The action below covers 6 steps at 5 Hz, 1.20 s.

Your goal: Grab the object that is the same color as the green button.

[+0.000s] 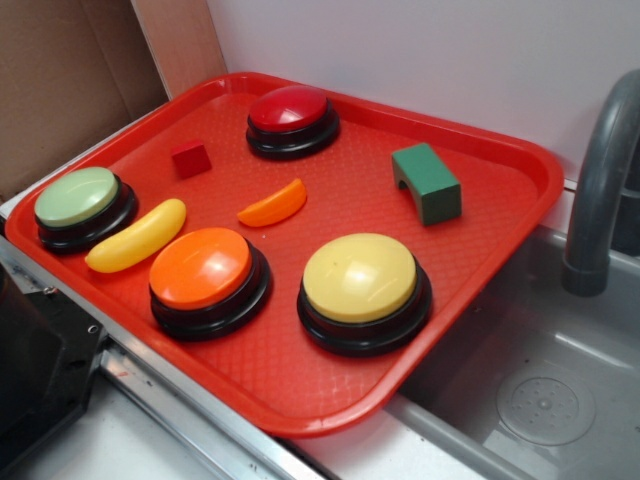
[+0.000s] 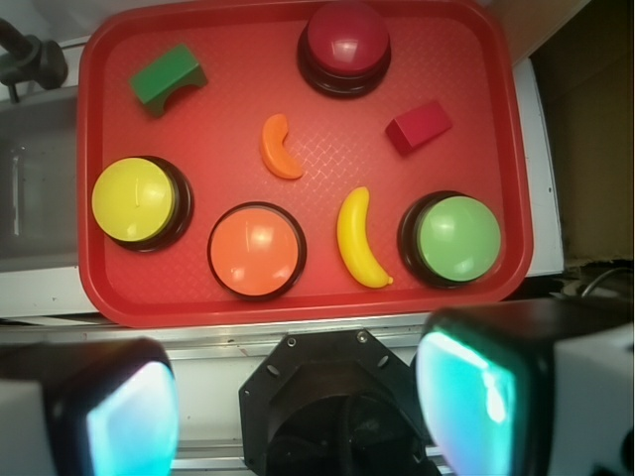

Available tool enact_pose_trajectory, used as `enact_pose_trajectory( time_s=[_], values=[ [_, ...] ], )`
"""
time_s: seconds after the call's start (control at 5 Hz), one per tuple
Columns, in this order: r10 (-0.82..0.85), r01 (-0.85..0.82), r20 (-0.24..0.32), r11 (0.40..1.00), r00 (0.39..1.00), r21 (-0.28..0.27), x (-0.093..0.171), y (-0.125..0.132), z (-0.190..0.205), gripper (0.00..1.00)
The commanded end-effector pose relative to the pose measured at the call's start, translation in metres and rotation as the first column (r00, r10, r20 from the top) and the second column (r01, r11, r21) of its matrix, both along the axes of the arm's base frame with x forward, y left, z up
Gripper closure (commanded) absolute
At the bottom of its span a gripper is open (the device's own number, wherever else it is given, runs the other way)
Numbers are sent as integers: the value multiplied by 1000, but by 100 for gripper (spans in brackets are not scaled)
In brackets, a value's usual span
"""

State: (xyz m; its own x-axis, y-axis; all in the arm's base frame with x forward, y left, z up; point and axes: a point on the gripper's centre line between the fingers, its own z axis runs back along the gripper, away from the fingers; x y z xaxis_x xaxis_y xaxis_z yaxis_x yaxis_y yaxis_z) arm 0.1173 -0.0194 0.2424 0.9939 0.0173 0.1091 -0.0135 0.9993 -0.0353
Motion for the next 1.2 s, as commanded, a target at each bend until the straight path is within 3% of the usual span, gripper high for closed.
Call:
enact_pose_trajectory(
  time_s=[0.0, 0.2, 0.4, 0.8, 1.0],
  values=[
    [0, 0, 0, 1000, 1000, 0, 0, 0, 0, 0],
    [21, -17, 51, 996, 998, -82, 35, -45, -6, 0],
    [59, -48, 99, 993, 993, -106, 69, -78, -8, 0],
    [307, -304, 90, 952, 948, -39, 141, -106, -47, 0],
    [387, -387, 96, 922, 917, -15, 161, -107, -66, 0]
  ],
)
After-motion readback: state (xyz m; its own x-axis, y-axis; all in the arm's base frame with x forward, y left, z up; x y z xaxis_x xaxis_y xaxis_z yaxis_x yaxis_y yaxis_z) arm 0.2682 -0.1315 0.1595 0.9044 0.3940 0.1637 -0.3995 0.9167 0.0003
